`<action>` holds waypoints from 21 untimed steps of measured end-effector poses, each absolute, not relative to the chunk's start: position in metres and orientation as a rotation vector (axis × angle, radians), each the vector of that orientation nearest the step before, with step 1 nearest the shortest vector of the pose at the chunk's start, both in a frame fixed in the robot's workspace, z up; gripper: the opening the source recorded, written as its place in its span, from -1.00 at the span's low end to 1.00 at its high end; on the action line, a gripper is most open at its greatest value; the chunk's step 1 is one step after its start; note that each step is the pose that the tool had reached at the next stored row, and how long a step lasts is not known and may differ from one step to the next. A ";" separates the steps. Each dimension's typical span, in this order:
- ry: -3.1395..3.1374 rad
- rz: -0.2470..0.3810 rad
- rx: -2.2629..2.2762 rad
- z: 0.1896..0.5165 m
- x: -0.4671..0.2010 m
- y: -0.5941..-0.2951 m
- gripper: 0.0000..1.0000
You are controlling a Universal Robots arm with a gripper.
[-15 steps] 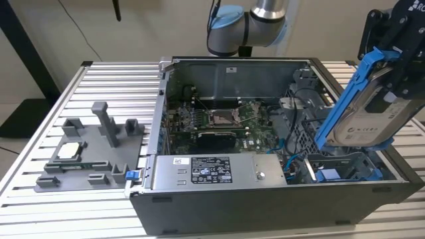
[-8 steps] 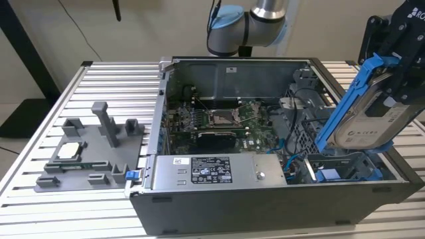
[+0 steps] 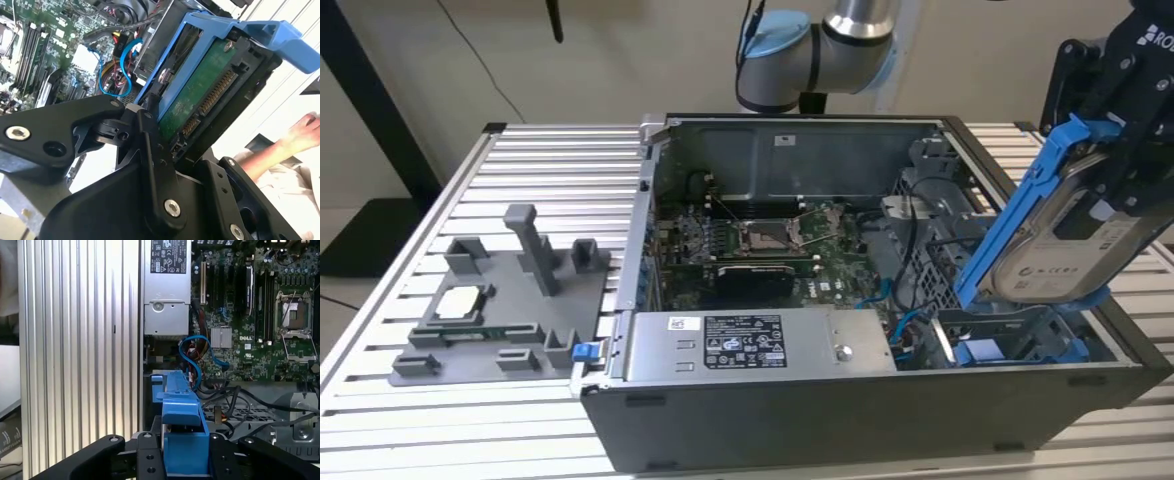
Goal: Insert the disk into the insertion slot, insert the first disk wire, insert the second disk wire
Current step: 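Insert the disk into the insertion slot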
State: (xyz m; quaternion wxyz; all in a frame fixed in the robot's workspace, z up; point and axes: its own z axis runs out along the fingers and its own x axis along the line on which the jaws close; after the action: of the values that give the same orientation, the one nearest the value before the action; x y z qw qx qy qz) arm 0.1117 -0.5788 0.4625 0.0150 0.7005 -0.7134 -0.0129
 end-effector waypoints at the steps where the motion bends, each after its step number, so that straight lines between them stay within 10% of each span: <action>1: -2.220 -0.040 2.180 0.462 0.112 -0.579 -1.00; 21: -2.222 -0.045 2.182 0.447 0.114 -0.579 -1.00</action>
State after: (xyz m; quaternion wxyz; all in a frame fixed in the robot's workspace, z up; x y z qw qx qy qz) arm 0.1139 -0.5788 0.4470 0.0135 0.7006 -0.7133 -0.0145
